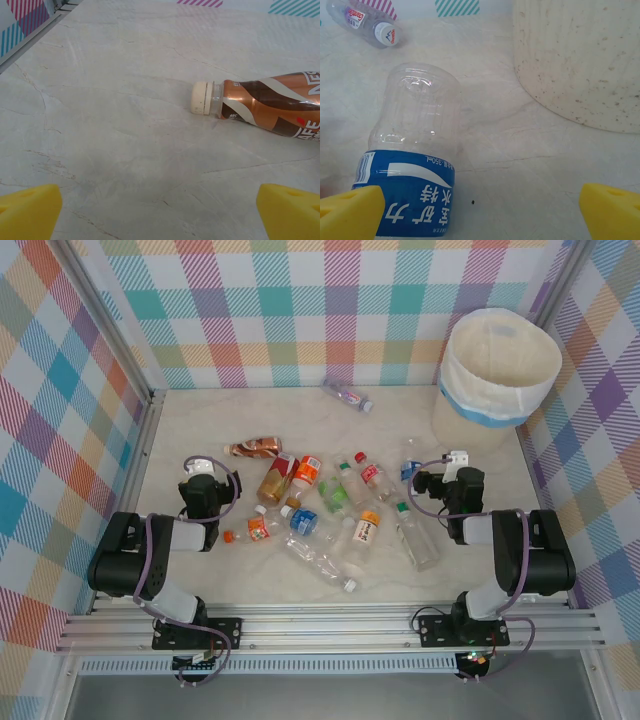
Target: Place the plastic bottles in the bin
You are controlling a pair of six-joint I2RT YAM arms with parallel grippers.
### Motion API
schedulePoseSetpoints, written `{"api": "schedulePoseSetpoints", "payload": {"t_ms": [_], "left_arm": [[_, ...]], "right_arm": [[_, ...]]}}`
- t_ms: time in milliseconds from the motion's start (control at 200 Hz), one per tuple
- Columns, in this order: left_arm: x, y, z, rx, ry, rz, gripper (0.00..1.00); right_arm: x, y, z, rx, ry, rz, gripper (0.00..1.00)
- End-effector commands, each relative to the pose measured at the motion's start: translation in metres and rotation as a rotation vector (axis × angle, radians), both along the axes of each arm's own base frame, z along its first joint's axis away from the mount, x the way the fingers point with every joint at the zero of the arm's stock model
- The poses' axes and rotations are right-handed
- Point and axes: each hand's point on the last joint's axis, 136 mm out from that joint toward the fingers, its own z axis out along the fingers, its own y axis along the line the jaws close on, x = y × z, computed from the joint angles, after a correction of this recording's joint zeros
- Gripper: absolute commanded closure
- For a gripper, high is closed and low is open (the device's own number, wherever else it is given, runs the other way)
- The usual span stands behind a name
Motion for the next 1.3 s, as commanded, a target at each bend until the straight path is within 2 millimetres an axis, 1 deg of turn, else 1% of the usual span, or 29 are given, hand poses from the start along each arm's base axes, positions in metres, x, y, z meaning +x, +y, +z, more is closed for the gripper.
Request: {"api": "schedulePoseSetpoints", "payload": {"t_ms": [0,620,715,790,810,820,860,930,990,1000,1070,1135,1145,1175,1250,1295], "left_arm": [[0.001,0.001,0.005,0.004,-0.031,-0.005,0.0],[0.001,0.001,0.005,0.006,-0.031,-0.006,0.0],[0.003,-0.005,0.007,0.005,-0.024,-0.04,0.0],[0.004,-0.006,0.014,0.008,-0.008,-0.044,0.0],[0.005,-0.005,0.021,0.007,-0.011,-0.039,0.0],[0.004,-0.005,0.021,0.008,0.0,-0.036,0.0],[0.002,-0.004,0.031,0.009,0.005,-0.03,0.0],[-0.001,-0.003,0.049,0.01,-0.026,-0.028,0.0],[-0.005,0.003,0.061,-0.007,-0.062,0.016,0.0],[-0.006,0.004,0.063,-0.011,-0.065,0.023,0.0],[-0.009,0.008,0.072,-0.046,-0.076,0.062,0.0],[-0.01,0.007,0.077,-0.091,-0.057,0.071,0.0],[-0.01,0.006,0.078,-0.1,-0.053,0.074,0.0],[-0.011,0.005,0.081,-0.131,-0.041,0.077,0.0],[-0.013,-0.002,0.087,-0.216,-0.011,0.075,0.0],[-0.017,-0.005,0.091,-0.269,0.0,0.082,0.0]], "right_arm": [[0.002,0.001,0.008,0.005,-0.031,0.002,0.0],[0.002,0.001,0.008,0.006,-0.029,0.008,0.0],[0.001,0.002,0.008,0.005,-0.03,0.013,0.0],[0.002,0.004,0.01,0.006,-0.024,0.023,0.0],[0.002,0.005,0.012,0.006,-0.025,0.033,0.0],[0.002,0.007,0.012,0.006,-0.024,0.039,0.0],[0.001,0.01,0.016,0.008,-0.018,0.058,0.0],[-0.001,0.011,0.027,0.008,-0.018,0.064,0.0],[-0.003,0.012,0.038,0.007,-0.026,0.073,0.0],[-0.006,0.012,0.036,0.009,-0.009,0.075,0.0],[-0.01,0.014,0.044,0.029,0.018,0.079,0.0],[-0.014,0.02,0.055,0.081,0.038,0.094,0.0],[-0.016,0.02,0.054,0.089,0.053,0.092,0.0],[-0.018,0.025,0.061,0.118,0.057,0.107,0.0],[-0.029,0.031,0.066,0.227,0.138,0.091,0.0],[-0.036,0.03,0.064,0.306,0.208,0.04,0.0]]}}
